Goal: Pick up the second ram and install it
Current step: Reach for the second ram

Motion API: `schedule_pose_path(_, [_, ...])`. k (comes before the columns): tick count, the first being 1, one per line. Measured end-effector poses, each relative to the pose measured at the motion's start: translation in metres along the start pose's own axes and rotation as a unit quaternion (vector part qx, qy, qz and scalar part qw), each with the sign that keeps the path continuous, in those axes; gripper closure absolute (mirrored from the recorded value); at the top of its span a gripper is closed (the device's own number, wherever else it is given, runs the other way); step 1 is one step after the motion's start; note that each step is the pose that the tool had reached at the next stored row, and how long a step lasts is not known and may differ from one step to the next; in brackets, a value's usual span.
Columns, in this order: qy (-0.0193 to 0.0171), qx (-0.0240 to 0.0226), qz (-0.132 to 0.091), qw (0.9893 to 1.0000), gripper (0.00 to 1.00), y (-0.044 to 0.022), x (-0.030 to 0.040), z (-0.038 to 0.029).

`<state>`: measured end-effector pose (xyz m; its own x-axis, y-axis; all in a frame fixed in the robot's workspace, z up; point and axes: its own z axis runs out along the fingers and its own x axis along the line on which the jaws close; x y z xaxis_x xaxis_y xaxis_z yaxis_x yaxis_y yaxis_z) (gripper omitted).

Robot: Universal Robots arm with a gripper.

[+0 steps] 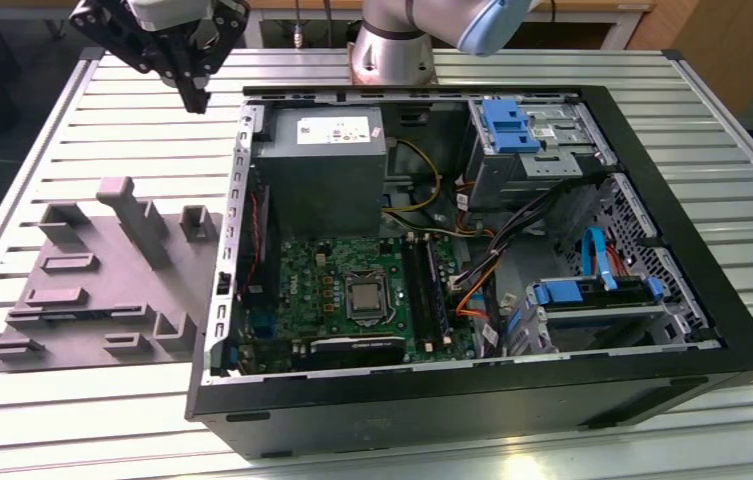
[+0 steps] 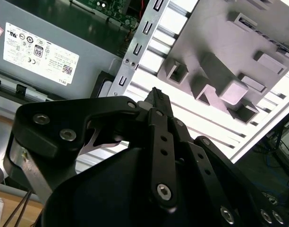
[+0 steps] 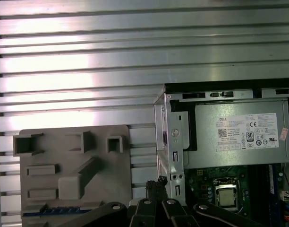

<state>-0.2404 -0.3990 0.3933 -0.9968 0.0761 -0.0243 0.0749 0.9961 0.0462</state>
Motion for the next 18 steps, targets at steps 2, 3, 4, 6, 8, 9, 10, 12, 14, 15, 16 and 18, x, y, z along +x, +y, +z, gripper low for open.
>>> schedule_pose_path(2, [0.0,-0.0001,0.0,1.0,0.89,0.0,0.0004,0.0])
schedule_pose_path(3, [0.0,-0.0002,0.0,1.0,0.89,-0.0001,0.0006,0.0])
schedule_pose_path(4, [0.0,-0.0002,0.0,1.0,0.89,-0.0001,0.0009,0.0])
schedule_pose_path(6, [0.0,-0.0003,0.0,1.0,0.89,-0.0001,0.0014,-0.0001])
schedule_pose_path(8, [0.0,-0.0005,0.0,1.0,0.89,-0.0002,0.002,0.0])
schedule_pose_path(9, [0.0,-0.0005,0.0,1.0,0.89,-0.0002,0.0022,-0.0001])
schedule_pose_path(10, [0.0,-0.0005,0.0,1.0,0.89,-0.0002,0.0025,-0.0001])
schedule_pose_path(12, [0.0,-0.0006,0.0,1.0,0.89,-0.0002,0.0031,-0.0001])
schedule_pose_path(14, [0.0,-0.0007,0.0,1.0,0.89,-0.0003,0.0037,-0.0001])
schedule_pose_path(15, [0.0,-0.0007,0.0,1.0,0.89,-0.0003,0.004,-0.0001])
schedule_pose_path(16, [0.0,-0.0007,0.0,1.0,0.89,-0.0003,0.0044,-0.0001])
schedule_pose_path(18, [0.0,-0.0008,0.0,1.0,0.89,-0.0004,0.0051,-0.0001])
